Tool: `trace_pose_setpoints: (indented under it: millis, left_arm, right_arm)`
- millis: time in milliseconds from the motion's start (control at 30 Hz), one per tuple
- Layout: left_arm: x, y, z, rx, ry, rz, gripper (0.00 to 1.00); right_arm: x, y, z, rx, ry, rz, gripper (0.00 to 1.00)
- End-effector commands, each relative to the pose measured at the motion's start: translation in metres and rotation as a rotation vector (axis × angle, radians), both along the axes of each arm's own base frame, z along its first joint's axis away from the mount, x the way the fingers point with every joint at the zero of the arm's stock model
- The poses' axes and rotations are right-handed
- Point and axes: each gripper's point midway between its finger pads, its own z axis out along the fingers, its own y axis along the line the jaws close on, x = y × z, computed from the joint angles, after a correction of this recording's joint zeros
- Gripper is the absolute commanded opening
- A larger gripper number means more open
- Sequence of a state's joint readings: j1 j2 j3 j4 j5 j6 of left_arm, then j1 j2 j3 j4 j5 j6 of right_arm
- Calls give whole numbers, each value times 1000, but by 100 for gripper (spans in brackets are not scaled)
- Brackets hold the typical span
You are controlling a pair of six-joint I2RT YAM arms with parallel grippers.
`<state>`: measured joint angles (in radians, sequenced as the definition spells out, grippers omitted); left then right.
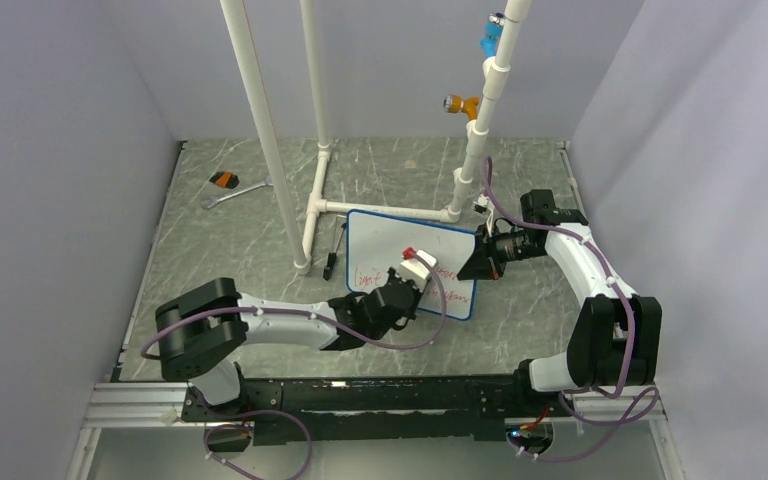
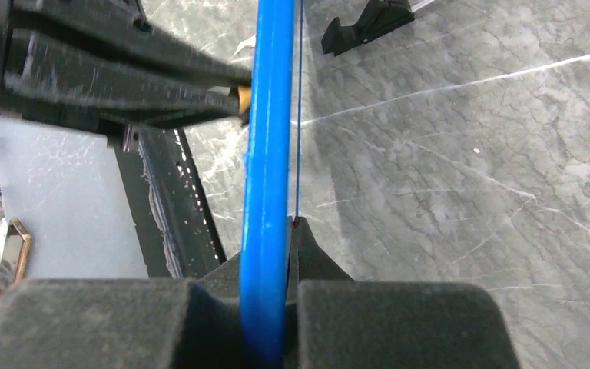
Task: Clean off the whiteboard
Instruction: Erase the center of the board with the whiteboard.
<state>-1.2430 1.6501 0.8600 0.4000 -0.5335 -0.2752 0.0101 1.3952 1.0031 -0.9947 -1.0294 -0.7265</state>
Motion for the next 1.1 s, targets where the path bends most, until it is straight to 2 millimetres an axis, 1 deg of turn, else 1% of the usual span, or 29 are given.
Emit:
trace_pose_setpoints:
  millis: [0,67,167,300,333,400,467,533,567,633,700,833,900,967,1067]
  left_arm:
    - [22,43,-7,18,4,140,0]
    - [16,40,-9,2,8,108,0]
    - [5,28,-13,-6,7,56,0]
    - [-12,-1,-11,-15,-1,-29,0]
    - [-16,-9,-7,-23,-5,-46,0]
    - [-21,-22,-6,-19,-9,-75,0]
    - [-26,-32,-7,-14,-7,-100,0]
    - [-29,-37,-7,-9,-8,-111,0]
    - [-29,-36,-8,-3,-10,-104,0]
    - [-24,-28,-10,16,-20,-66,0]
    - [-13,-12,-10,34,-32,-6,0]
    - [13,27,-15,24,19,116,0]
    - [20,39,-17,9,39,143,0]
    - [20,40,-16,0,45,138,0]
    - [16,29,-15,-14,59,101,0]
  right_arm:
    - [-13,12,17,81,25,35,0]
    - [-13,11,17,79,27,34,0]
    - [-12,11,16,79,28,33,0]
    - [-12,11,16,79,30,34,0]
    - [-12,11,16,79,30,33,0]
    - [-12,11,16,80,31,33,0]
    - [-12,11,16,79,32,34,0]
    - [-12,11,16,80,31,34,0]
    - [-12,12,17,81,28,35,0]
    - [-13,12,17,80,28,35,0]
    - [-13,12,17,81,27,35,0]
    - [-13,12,17,81,27,38,0]
    - [-13,12,17,80,26,37,0]
    - [-13,12,17,80,27,36,0]
    - [-13,12,16,79,29,35,0]
